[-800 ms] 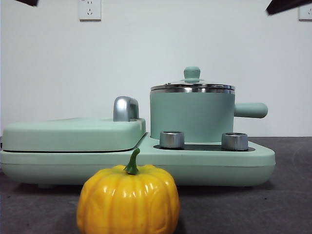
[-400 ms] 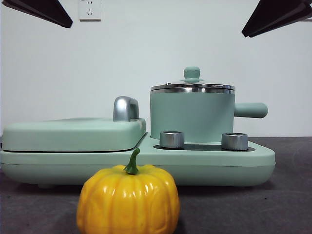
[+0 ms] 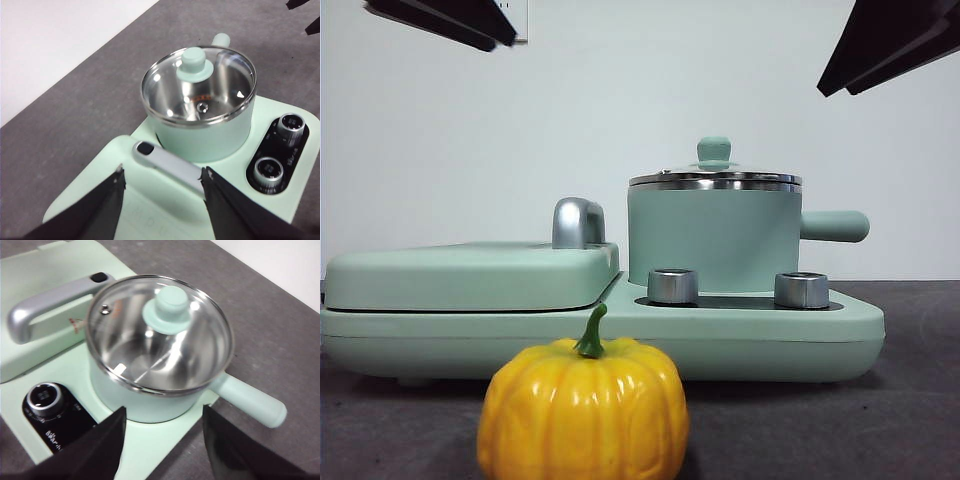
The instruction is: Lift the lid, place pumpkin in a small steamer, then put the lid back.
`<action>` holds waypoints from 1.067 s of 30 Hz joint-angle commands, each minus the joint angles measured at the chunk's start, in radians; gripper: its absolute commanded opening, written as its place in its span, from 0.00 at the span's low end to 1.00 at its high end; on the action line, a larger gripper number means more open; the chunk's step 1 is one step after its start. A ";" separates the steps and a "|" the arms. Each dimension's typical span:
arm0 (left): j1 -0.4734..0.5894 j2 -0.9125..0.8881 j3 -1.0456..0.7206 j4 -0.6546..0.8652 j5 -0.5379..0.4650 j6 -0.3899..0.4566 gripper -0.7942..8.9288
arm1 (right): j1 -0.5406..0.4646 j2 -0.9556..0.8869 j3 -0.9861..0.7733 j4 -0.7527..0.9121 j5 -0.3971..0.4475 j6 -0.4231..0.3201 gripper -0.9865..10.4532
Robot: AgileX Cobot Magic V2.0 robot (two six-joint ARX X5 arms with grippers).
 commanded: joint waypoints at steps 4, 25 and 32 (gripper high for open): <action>-0.039 0.093 0.020 0.127 -0.002 -0.086 0.34 | 0.001 -0.024 0.018 0.045 -0.004 0.185 0.30; -0.187 0.436 0.207 0.365 -0.002 -0.229 0.34 | -0.013 -0.167 0.018 -0.040 -0.007 0.271 0.30; -0.227 0.583 0.349 0.367 -0.002 -0.230 0.34 | -0.013 -0.167 0.018 -0.040 -0.007 0.270 0.30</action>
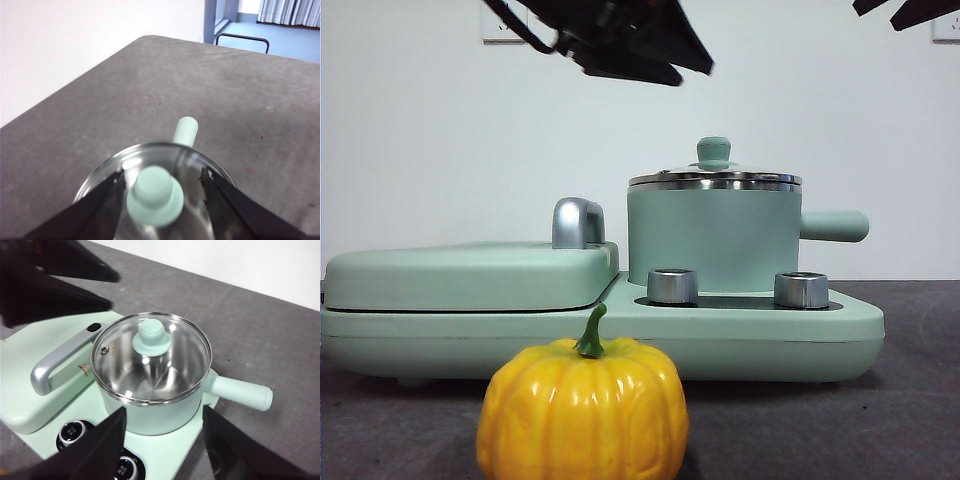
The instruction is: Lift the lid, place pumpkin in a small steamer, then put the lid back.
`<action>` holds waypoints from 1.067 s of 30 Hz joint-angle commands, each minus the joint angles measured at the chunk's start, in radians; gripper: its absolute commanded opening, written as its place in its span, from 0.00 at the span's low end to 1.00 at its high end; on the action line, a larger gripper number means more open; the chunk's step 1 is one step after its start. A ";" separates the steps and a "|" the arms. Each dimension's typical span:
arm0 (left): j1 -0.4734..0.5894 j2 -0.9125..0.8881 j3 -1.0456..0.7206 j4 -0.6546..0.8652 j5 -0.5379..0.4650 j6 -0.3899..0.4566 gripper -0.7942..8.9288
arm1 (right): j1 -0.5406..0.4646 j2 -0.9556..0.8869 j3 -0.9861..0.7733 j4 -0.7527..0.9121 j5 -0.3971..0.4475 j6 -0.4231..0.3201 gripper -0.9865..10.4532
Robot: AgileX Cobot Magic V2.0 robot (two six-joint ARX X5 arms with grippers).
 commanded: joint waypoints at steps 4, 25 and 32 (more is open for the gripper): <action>-0.026 0.113 0.096 0.014 0.000 -0.004 0.34 | 0.003 0.007 0.016 0.010 -0.003 0.012 0.30; -0.027 0.229 0.115 0.067 -0.033 -0.005 0.34 | 0.003 0.007 0.016 0.009 -0.003 0.012 0.30; -0.027 0.229 0.115 0.053 -0.033 -0.005 0.34 | 0.003 0.007 0.016 0.009 -0.003 0.012 0.30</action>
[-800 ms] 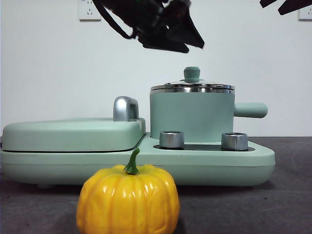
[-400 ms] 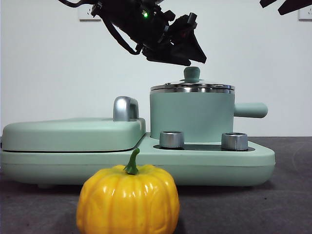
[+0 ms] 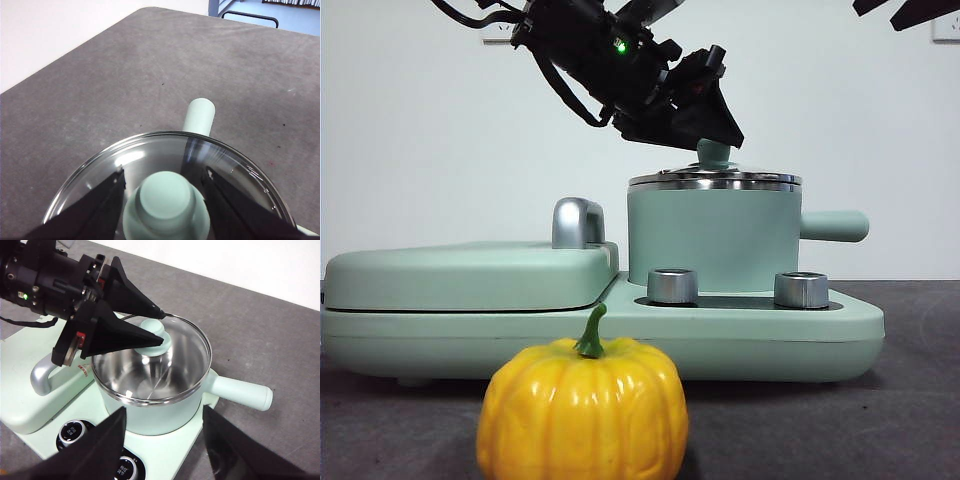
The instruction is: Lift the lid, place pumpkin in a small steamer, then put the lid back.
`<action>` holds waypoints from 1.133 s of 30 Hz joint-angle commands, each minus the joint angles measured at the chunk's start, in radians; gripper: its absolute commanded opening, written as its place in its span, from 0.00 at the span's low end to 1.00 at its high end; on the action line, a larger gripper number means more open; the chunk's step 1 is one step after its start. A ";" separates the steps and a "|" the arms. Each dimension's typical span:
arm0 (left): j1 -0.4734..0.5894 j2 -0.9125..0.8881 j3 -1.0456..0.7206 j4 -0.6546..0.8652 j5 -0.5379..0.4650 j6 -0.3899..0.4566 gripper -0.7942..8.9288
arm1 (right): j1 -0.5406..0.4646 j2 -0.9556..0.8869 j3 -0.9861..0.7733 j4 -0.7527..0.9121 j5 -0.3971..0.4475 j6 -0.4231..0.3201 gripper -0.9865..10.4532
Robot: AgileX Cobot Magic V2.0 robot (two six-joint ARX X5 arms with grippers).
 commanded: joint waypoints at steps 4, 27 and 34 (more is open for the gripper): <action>-0.008 0.022 0.026 -0.008 0.002 -0.005 0.34 | 0.003 0.007 0.016 0.009 -0.003 0.011 0.30; -0.008 0.021 0.034 -0.010 0.002 -0.005 0.09 | 0.003 0.007 0.016 0.009 -0.003 0.011 0.30; -0.008 0.019 0.087 -0.014 0.001 -0.005 0.09 | 0.003 0.007 0.016 0.009 0.000 0.011 0.30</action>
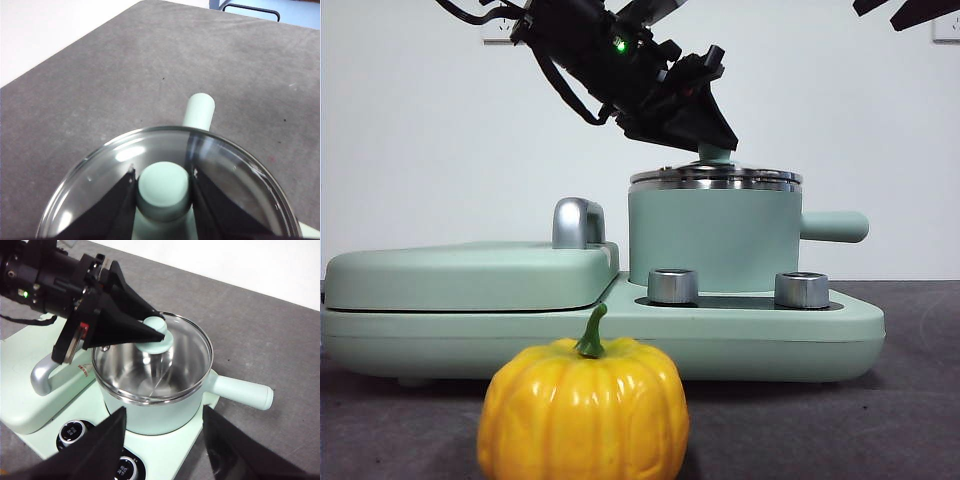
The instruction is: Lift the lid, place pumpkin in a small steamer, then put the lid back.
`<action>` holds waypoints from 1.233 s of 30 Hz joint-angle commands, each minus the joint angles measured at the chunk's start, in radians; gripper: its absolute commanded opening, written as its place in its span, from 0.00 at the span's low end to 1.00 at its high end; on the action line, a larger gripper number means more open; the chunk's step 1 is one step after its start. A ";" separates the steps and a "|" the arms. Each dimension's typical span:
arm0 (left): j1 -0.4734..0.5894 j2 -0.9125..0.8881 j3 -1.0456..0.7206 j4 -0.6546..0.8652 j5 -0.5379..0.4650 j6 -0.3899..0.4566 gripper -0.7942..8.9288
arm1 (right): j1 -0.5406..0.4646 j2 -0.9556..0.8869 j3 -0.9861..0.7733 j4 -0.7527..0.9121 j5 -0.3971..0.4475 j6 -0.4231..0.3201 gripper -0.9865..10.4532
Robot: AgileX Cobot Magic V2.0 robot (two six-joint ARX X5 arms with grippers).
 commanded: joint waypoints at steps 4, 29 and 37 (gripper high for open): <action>-0.008 0.016 0.105 -0.018 0.004 -0.005 0.09 | 0.003 0.007 0.016 0.009 0.000 0.011 0.30; 0.166 -0.195 0.188 -0.471 0.002 -0.123 0.09 | 0.010 0.011 0.016 -0.010 -0.085 0.003 0.33; 0.234 -0.293 0.182 -0.586 0.002 -0.086 0.09 | 0.102 0.044 0.016 -0.057 -0.099 -0.057 0.35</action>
